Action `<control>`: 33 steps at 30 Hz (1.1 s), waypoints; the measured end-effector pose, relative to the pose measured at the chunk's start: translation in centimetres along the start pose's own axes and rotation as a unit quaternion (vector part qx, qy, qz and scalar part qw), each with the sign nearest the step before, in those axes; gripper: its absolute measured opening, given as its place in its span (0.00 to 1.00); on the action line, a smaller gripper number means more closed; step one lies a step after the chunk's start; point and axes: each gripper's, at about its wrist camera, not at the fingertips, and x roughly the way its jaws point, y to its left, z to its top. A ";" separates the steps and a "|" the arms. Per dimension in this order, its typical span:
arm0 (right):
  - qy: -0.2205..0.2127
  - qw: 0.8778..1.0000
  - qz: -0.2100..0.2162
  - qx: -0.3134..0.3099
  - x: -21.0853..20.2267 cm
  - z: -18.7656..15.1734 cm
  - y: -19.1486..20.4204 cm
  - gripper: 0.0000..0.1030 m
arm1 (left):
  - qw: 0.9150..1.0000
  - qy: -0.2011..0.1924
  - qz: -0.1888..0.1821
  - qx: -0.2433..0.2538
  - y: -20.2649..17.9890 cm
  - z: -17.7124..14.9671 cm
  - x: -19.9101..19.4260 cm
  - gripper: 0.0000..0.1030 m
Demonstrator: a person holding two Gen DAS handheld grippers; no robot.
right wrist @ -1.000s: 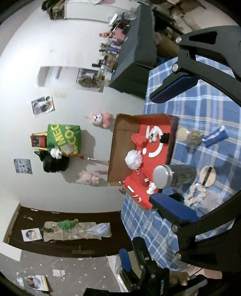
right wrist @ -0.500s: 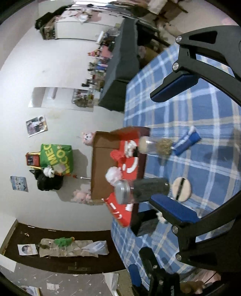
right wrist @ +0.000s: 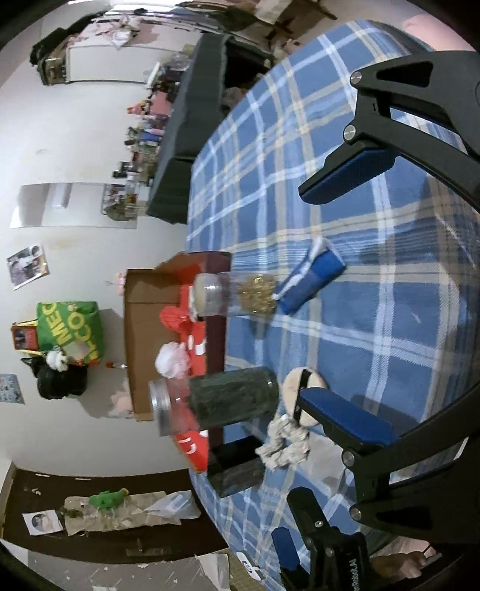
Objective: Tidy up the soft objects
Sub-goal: 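Withdraw both tools from the box back toward the table items, then grasp the white tissue with the left tool while the right tool grasps the blue tube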
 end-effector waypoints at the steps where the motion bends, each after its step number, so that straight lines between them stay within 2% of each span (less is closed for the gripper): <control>1: 0.004 1.000 0.000 0.001 0.2 -0.1 -0.1 0.98 | 1.000 0.006 -0.001 0.000 -0.1 -0.2 0.3 1.00; 17: 0.069 0.997 0.021 -0.002 5.1 0.8 -3.2 0.98 | 0.998 0.064 -0.014 0.004 -1.5 -0.3 3.2 1.00; 18: 0.076 0.997 0.025 -0.005 5.5 0.9 -3.3 0.97 | 0.998 0.067 -0.013 0.005 -1.7 -0.3 3.4 1.00; 19: 0.084 0.996 0.031 -0.008 5.9 0.9 -3.4 0.91 | 0.997 0.072 -0.013 0.008 -1.9 -0.3 3.7 0.97; 20: 0.093 0.995 0.041 -0.012 6.3 1.0 -3.3 0.87 | 0.997 0.074 -0.011 0.013 -2.0 -0.4 3.9 0.94; 22: 0.109 0.993 0.047 -0.020 7.0 0.9 -3.2 0.67 | 0.997 0.072 -0.003 0.029 -2.4 -0.4 4.1 0.78; 23: 0.118 0.991 0.052 -0.022 7.4 0.8 -3.1 0.60 | 0.997 0.070 -0.002 0.039 -2.7 -0.4 4.2 0.74; 24: 0.125 0.990 0.060 -0.023 7.6 0.7 -3.1 0.47 | 0.997 0.070 -0.003 0.043 -2.9 -0.5 4.2 0.65; 25: 0.124 0.990 0.063 -0.024 7.6 0.6 -3.1 0.43 | 0.996 0.070 0.000 0.050 -3.1 -0.5 4.3 0.57; 26: 0.122 0.990 0.064 -0.027 7.5 0.6 -3.0 0.41 | 0.996 0.067 0.000 0.056 -3.2 -0.5 4.3 0.53; 30: 0.114 0.990 0.074 -0.034 6.9 0.1 -2.7 0.30 | 0.996 0.067 -0.015 0.059 -3.0 -0.4 4.2 0.22; 31: 0.111 0.990 0.075 -0.035 6.6 0.0 -2.7 0.27 | 0.996 0.068 -0.020 0.057 -2.9 -0.3 4.1 0.17; 33: 0.104 0.991 0.077 -0.032 6.0 -0.2 -2.5 0.24 | 0.996 0.067 -0.029 0.052 -2.6 -0.2 3.9 0.16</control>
